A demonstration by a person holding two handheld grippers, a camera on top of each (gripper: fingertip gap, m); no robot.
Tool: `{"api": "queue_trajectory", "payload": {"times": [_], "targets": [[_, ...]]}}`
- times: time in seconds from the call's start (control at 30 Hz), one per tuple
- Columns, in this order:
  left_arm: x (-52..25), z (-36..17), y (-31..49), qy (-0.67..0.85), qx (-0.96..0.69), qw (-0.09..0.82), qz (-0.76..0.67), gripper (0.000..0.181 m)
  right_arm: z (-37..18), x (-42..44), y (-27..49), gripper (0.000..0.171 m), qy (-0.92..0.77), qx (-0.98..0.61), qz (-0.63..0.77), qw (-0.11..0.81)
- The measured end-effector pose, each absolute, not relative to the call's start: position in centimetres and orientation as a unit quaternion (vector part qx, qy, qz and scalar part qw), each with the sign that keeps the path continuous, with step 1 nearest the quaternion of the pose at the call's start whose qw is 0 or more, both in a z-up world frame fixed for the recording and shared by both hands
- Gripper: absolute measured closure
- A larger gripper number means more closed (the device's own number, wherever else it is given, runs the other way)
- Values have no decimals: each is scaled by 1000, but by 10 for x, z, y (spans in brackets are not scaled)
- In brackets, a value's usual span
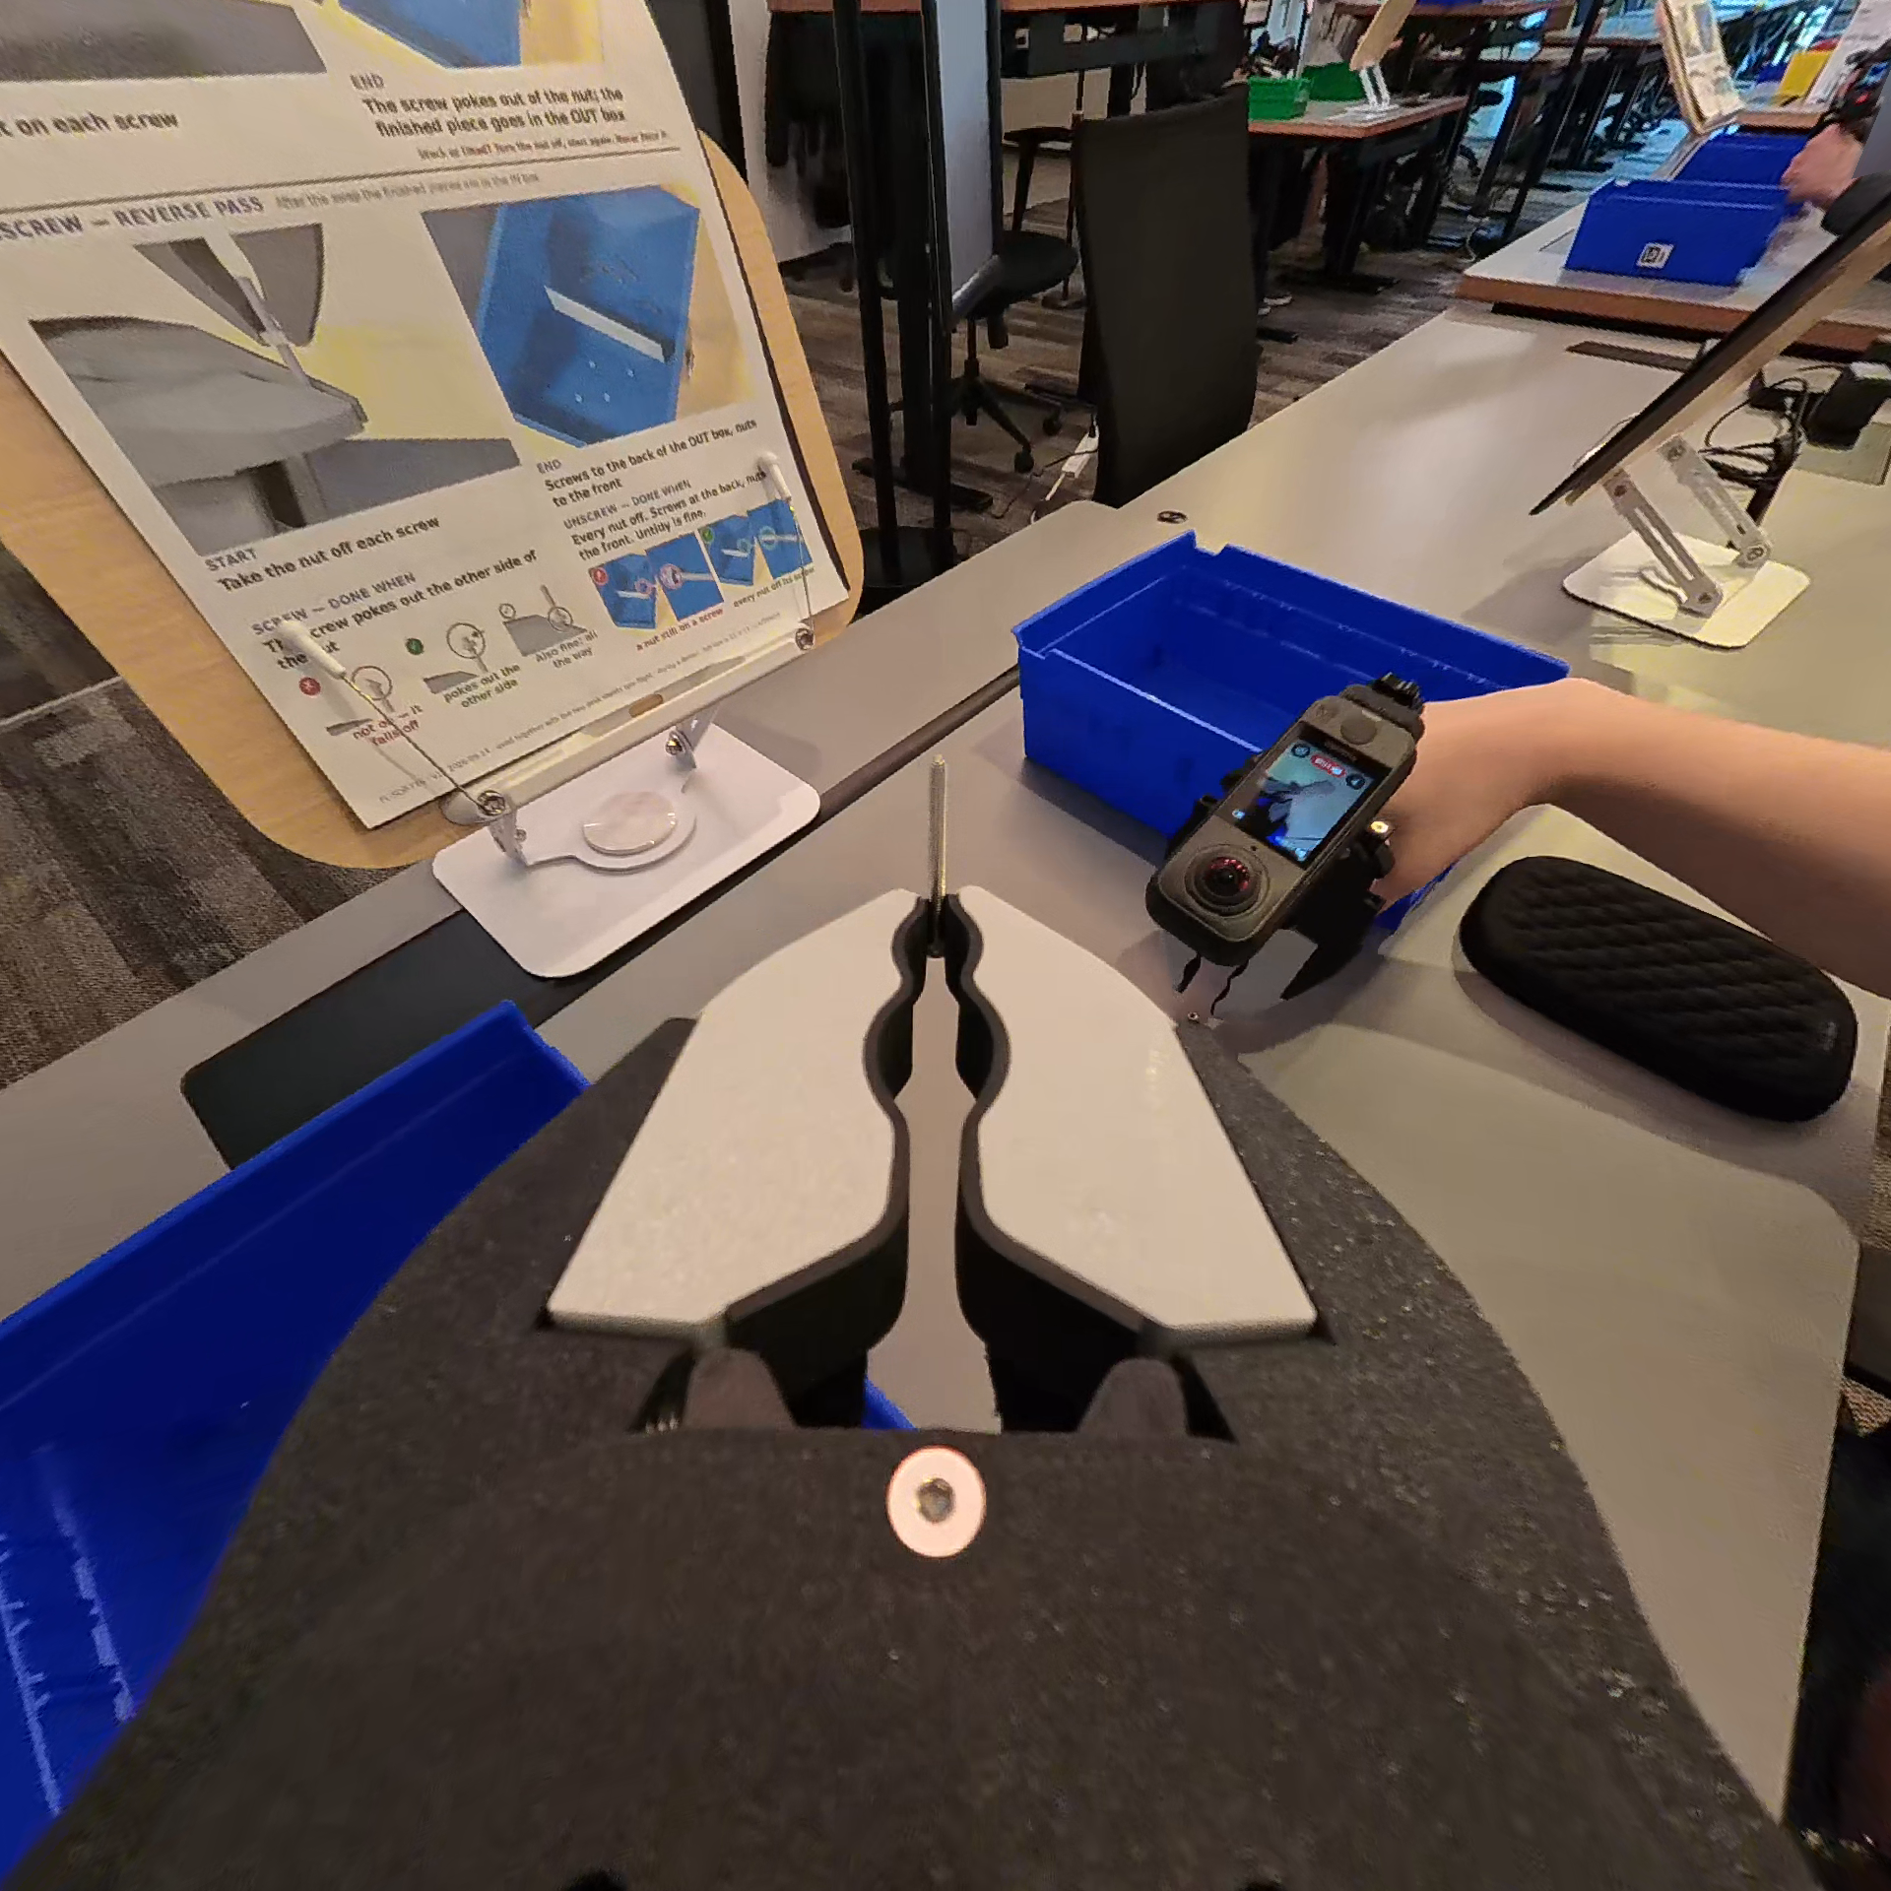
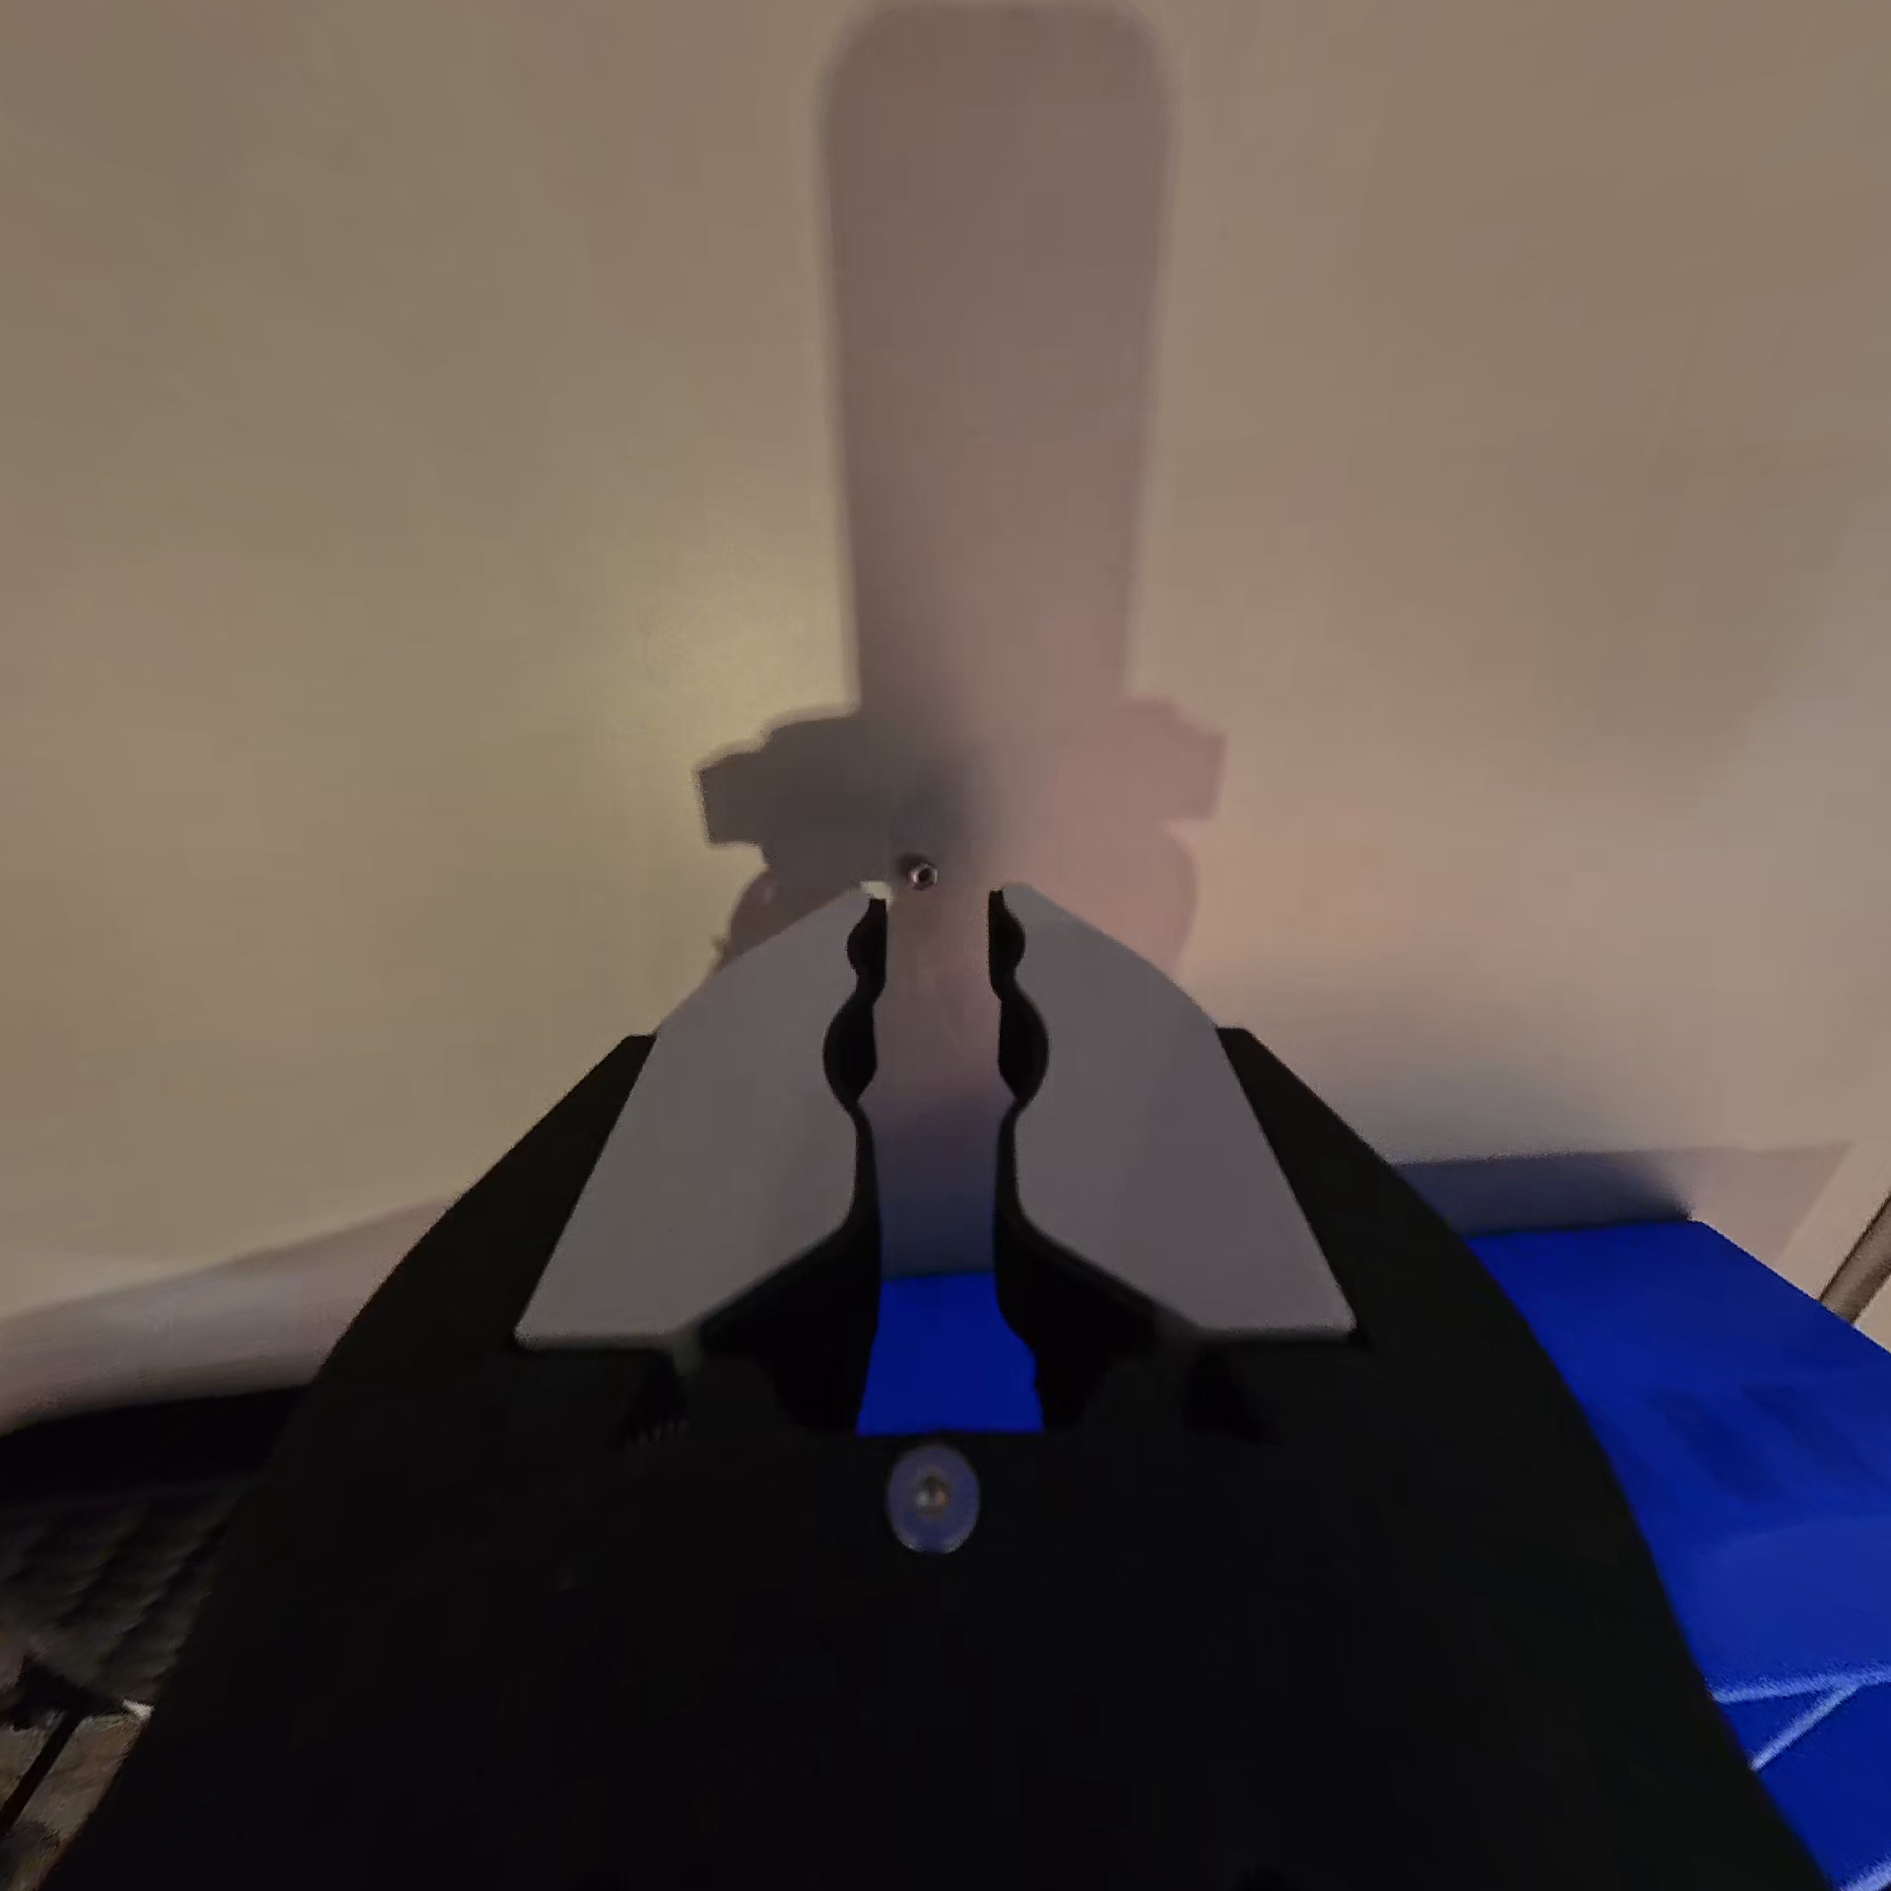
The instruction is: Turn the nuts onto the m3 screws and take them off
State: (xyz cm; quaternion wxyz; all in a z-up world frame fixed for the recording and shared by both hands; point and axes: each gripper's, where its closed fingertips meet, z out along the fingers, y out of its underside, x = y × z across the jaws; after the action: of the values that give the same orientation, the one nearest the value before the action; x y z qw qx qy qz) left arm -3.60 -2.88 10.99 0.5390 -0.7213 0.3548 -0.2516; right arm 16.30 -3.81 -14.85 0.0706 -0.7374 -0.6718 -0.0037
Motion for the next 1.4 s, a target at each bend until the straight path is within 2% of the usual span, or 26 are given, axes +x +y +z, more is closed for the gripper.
{"api": "queue_trajectory", "payload": {"times": [0.53,0.83,1.07,1.27,1.4], "targets": [[-19,108,-40,380,-712,528,-262,179,-162,168,-38,155,-666,-745,-28,11],[-14,103,-39,385,-716,519,-265,179,-164,163,-39,156,-657,-754,-1,12],[-10,99,-39,391,-718,513,-262,179,-165,164,-38,164,-657,-754,-2,11],[-3,89,-35,395,-723,498,-271,179,-163,162,-38,165,-661,-749,11,33],[12,69,-36,421,-731,468,-265,179,-125,145,-42,165,-667,-734,64,110]]}}
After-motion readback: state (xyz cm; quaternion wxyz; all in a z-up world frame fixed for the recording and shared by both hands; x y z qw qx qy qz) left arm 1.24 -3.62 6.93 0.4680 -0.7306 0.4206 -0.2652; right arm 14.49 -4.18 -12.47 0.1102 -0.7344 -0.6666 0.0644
